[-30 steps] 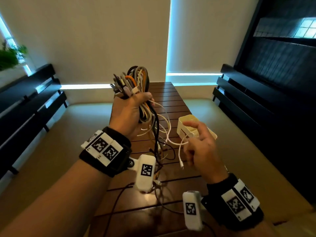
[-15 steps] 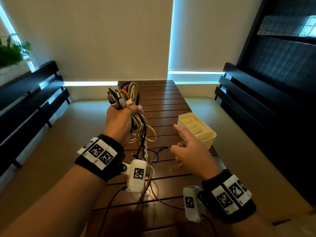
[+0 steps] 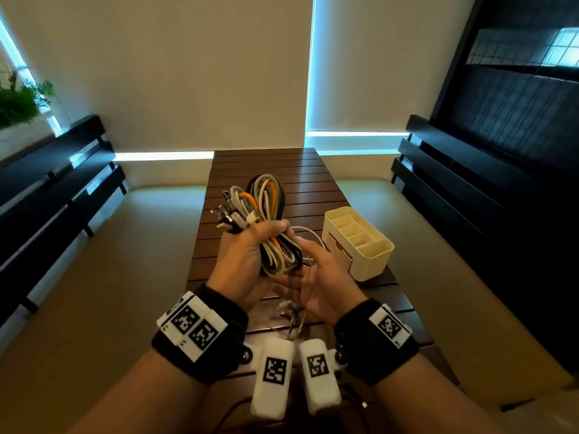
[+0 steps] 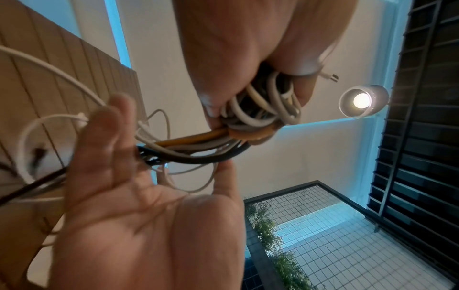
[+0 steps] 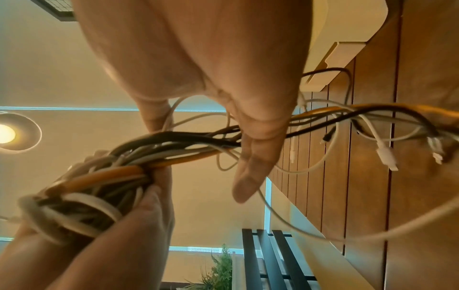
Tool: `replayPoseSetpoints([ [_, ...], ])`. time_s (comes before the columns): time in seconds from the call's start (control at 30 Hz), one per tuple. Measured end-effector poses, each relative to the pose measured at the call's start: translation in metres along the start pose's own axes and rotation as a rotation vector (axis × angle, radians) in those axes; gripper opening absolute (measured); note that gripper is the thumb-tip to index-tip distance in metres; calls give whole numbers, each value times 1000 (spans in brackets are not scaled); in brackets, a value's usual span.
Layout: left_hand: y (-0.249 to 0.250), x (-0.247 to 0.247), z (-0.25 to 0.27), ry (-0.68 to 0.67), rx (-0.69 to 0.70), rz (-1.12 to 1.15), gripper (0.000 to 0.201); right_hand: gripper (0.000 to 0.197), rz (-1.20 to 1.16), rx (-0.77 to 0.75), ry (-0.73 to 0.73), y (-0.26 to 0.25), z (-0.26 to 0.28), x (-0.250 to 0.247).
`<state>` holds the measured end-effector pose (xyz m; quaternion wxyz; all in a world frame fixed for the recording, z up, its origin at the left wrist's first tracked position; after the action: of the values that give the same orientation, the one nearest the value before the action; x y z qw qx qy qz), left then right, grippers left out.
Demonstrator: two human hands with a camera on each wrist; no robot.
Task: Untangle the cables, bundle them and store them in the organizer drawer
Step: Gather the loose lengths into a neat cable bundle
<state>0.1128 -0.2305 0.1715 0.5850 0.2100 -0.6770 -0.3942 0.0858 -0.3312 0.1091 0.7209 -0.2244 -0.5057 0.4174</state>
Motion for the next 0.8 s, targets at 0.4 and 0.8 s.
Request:
replayPoseSetpoints([
  [0.4,-4,-17,28,-27,-114,166,6,46,-304,-160,96,-40,-2,-20],
  [0.8,10,-31,28,38,-82,83,4,65,-5,-403,286,-75,26,-18],
])
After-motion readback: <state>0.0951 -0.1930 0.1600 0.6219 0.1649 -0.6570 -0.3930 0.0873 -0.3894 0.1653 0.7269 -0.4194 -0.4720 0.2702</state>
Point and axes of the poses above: each hand's wrist, its own z-axis away from the middle knuckle, its own x-axis out of the palm, y = z × x, the point moved 7 cm from there along -z, towards the middle knuckle, and after that the axes turned 6 degrees about x, right-handed, at the moved point
